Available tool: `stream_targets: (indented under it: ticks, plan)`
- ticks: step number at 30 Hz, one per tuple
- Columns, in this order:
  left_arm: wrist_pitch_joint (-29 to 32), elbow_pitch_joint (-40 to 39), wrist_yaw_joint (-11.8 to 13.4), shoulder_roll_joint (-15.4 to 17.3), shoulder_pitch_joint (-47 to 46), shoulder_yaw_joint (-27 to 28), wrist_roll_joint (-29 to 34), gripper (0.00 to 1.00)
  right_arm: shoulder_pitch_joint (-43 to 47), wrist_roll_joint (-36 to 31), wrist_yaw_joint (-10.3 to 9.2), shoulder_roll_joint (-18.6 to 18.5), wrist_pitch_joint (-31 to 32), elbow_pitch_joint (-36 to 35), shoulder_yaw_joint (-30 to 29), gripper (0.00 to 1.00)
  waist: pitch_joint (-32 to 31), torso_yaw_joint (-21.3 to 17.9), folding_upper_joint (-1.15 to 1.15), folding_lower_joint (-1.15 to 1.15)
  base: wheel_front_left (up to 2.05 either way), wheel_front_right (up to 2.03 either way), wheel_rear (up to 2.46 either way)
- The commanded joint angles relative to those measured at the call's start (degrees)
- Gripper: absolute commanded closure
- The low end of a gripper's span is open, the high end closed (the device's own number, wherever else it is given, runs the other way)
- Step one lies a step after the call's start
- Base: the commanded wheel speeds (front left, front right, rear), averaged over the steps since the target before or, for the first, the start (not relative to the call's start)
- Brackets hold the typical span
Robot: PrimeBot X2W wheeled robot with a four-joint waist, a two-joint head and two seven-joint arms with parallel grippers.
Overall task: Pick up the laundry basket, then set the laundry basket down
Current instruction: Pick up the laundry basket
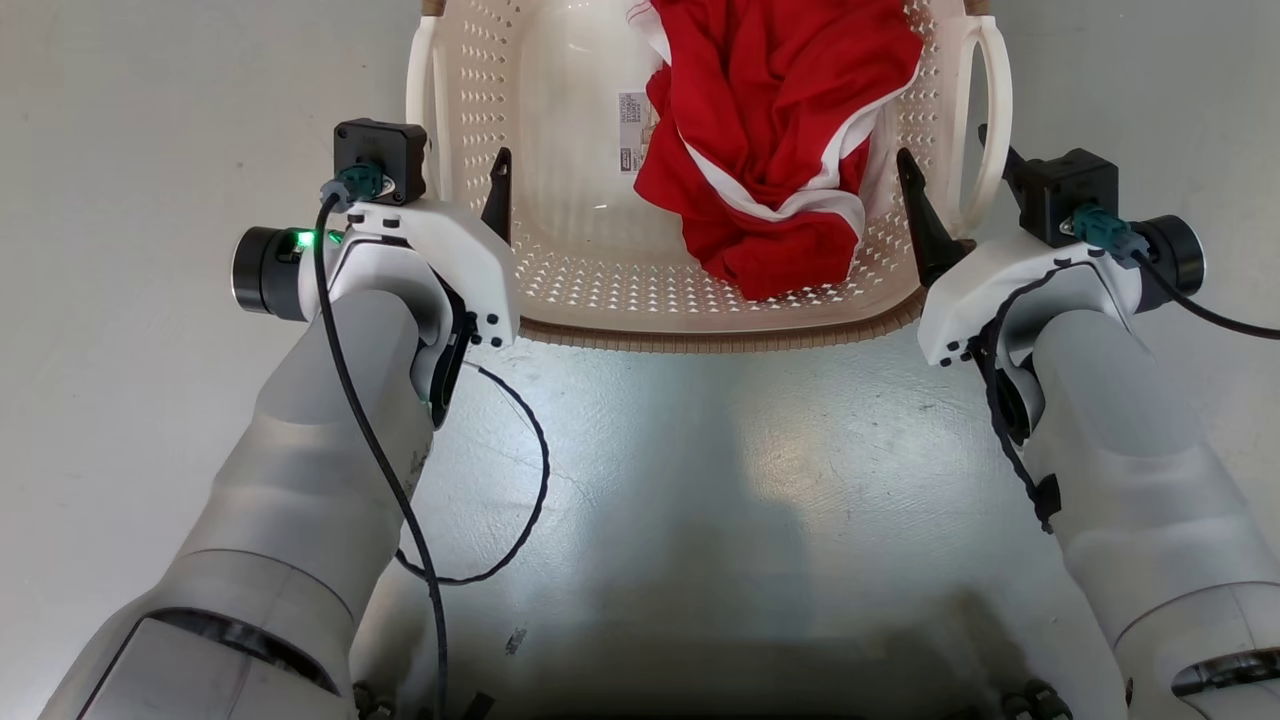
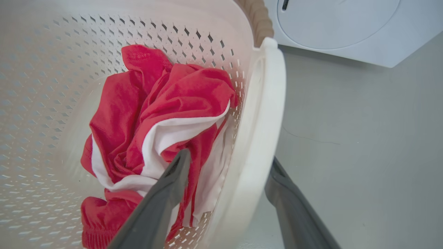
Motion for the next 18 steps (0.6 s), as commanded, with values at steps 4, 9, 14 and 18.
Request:
stream_targets:
  ticks: [4,9,14,18]
  plan:
    - [-0.4,0.1,0.3,1.4,0.2,0.6,-0.6,0.00,1.2,-0.2,0.35,1.1,-0.7,-0.2,0.4,0.00,0.1,0.1,0.00,0.00,0.00,0.00,0.00]
    - [-0.4,0.2,0.3,1.4,0.2,0.5,-0.8,0.06,1.1,-0.4,0.35,1.1,-0.8,0.0,0.2,0.00,0.1,0.1,0.00,0.00,0.00,0.00,0.00]
    - [-0.3,0.3,-0.1,1.4,0.1,0.0,-0.6,1.00,0.9,-0.4,0.35,1.1,-0.8,0.1,0.1,0.64,0.2,0.0,0.00,0.00,0.00,0.00,0.00]
    - [-0.2,1.0,-0.3,1.4,0.1,-0.8,-0.5,1.00,0.6,0.3,0.35,1.1,-0.7,0.9,0.5,1.00,0.3,0.0,0.00,0.00,0.00,0.00,0.00]
